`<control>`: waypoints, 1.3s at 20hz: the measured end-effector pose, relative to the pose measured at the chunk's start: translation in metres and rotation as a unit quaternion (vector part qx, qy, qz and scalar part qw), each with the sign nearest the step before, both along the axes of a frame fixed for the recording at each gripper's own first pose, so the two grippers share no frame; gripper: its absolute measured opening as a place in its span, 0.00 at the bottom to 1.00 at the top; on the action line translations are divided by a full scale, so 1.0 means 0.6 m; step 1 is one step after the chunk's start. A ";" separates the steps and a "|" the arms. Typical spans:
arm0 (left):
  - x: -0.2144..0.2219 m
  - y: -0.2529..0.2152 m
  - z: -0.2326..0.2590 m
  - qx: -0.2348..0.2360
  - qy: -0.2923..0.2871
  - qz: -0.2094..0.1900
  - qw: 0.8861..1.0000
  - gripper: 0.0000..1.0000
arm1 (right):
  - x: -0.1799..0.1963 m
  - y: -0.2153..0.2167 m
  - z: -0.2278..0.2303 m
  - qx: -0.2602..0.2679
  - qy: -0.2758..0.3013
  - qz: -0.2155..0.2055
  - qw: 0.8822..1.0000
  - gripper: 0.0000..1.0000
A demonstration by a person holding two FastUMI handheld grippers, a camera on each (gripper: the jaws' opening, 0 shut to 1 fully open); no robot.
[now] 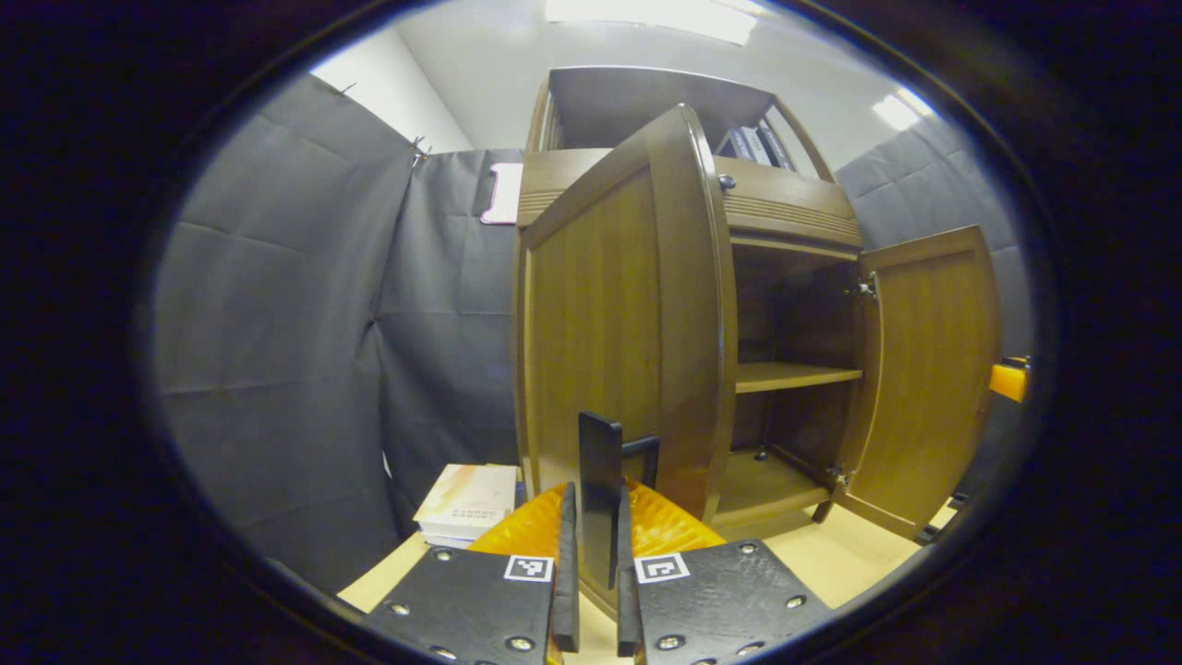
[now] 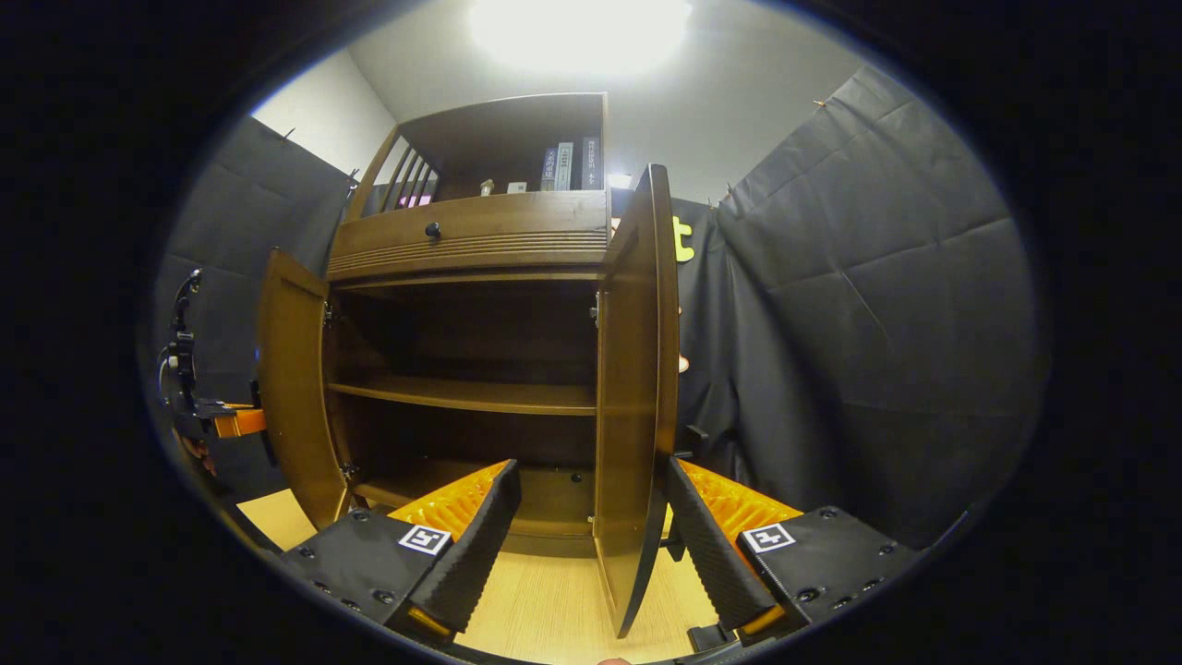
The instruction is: Open the right door of the double-door shoe cabinet with the right hand, and open the left door with the left hand.
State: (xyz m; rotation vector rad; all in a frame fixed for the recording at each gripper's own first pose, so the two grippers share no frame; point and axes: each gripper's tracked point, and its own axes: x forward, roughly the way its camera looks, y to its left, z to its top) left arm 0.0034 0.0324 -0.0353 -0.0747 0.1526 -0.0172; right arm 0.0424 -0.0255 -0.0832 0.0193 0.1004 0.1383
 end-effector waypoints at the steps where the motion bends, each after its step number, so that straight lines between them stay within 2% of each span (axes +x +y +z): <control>1: 0.000 0.004 -0.002 0.001 0.000 0.005 1.000 0.18 | -0.001 0.001 0.000 -0.003 0.000 -0.001 1.000 1.00; 2: 0.001 0.009 0.000 0.001 0.000 0.009 1.000 0.20 | -0.002 0.002 0.001 -0.006 0.000 -0.002 1.000 1.00; 4: 0.000 0.018 0.000 0.003 -0.001 0.017 1.000 0.15 | -0.010 0.009 -0.001 -0.009 0.001 0.001 1.000 0.99; 7: 0.000 0.036 0.000 0.012 -0.005 0.033 0.999 0.15 | -0.013 0.017 0.001 -0.014 0.005 0.003 1.000 0.99; 10: 0.000 0.055 0.001 0.012 -0.006 0.050 0.999 0.18 | -0.017 0.031 0.004 -0.014 0.003 0.008 1.000 0.99; 11: -0.002 0.056 0.000 0.013 -0.006 0.056 0.998 0.19 | -0.017 0.039 0.005 -0.014 0.003 0.010 1.000 0.94; 12: -0.004 0.061 0.000 0.014 -0.004 0.063 0.998 0.17 | -0.017 0.045 0.005 -0.014 0.003 0.012 1.000 0.99; 13: -0.006 0.067 -0.002 0.016 -0.002 0.067 0.998 0.14 | -0.016 0.053 0.007 -0.013 0.002 0.015 1.000 0.99; 15: -0.010 0.076 -0.005 0.019 0.000 0.075 0.997 0.16 | -0.013 0.070 0.005 -0.012 0.003 0.021 1.000 0.99; 16: -0.011 0.081 -0.004 0.020 0.000 0.076 0.997 0.14 | -0.008 0.080 0.007 -0.011 0.004 0.024 1.000 0.94; 17: -0.013 0.084 -0.005 0.021 0.000 0.078 0.997 0.14 | -0.006 0.089 0.009 -0.011 0.005 0.027 1.000 0.94; 18: -0.013 0.088 -0.004 0.021 0.000 0.082 0.996 0.19 | -0.004 0.097 0.011 -0.010 0.004 0.029 1.000 0.94; 19: -0.016 0.091 -0.005 0.022 0.000 0.088 0.996 0.18 | -0.003 0.104 0.013 -0.010 0.005 0.031 0.999 0.99; 22: -0.021 0.111 -0.003 0.027 -0.001 0.113 0.993 0.14 | -0.005 0.116 0.016 -0.006 0.002 0.034 0.999 0.99; 23: -0.023 0.113 -0.002 0.027 -0.003 0.118 0.993 0.16 | -0.005 0.120 0.018 -0.005 0.002 0.035 0.999 0.94; 24: -0.024 0.111 0.000 0.024 -0.004 0.117 0.993 0.17 | -0.006 0.121 0.021 -0.005 0.001 0.036 0.999 0.99; 26: -0.029 0.111 0.007 0.028 -0.009 0.121 0.992 0.18 | -0.007 0.122 0.026 -0.004 -0.001 0.036 0.999 0.99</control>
